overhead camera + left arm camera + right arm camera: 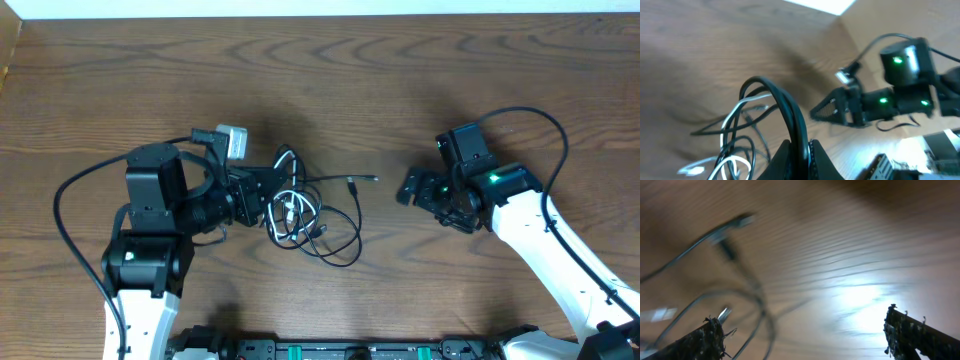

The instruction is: Untangle cables

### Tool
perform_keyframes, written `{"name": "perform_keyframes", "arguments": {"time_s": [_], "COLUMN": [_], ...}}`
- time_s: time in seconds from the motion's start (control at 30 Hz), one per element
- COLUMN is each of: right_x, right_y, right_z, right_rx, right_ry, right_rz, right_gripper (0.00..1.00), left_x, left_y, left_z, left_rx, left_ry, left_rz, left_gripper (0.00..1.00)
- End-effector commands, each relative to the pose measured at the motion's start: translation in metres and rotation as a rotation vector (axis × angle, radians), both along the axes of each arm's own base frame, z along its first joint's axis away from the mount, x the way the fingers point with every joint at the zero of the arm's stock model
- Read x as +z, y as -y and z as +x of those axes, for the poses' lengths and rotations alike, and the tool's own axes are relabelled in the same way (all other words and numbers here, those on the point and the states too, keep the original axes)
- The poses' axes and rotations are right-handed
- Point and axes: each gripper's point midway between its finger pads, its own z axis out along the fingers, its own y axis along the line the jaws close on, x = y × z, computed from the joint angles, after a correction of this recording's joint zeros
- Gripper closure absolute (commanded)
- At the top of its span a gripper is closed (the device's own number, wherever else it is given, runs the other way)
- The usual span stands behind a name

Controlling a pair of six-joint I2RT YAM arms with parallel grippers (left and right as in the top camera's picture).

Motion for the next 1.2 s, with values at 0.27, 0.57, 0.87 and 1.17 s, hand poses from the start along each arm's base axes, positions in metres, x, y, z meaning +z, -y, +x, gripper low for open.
{"name": "perform_keyframes", "arguments": {"time_s": [0.27,0.57,0.87,1.17], "right_x": [0.048,0.029,-0.031,-0.054], "right_y": [-0.109,-0.127,-0.089,-0.003], "right_z": [-0.020,-0.006,0.008,0.015], "right_rx": [0.419,0.227,0.061,-0.128], "right_ry": [0.159,0.224,0.166,0.046], "right_rz": [0.369,0.187,-0.095,-0.311], "right_gripper": [0.01,0.01,0.09,0.09], "left_x": [0.049,0.062,0.076,0.096], "left_y": [0.028,0.036,0.039,0.038], "left_z": [-0.026,-0.051,-0.077,-0.089], "left_rx": [-0.296,-0.435,-0.573,-0.601], "left_ry": [0.192,0.173,0.192,0.366], "left_rz": [-0.163,-0.259,-0.334,-0.287], "left_gripper": [0.92,0.92,0.92,0.92]}}
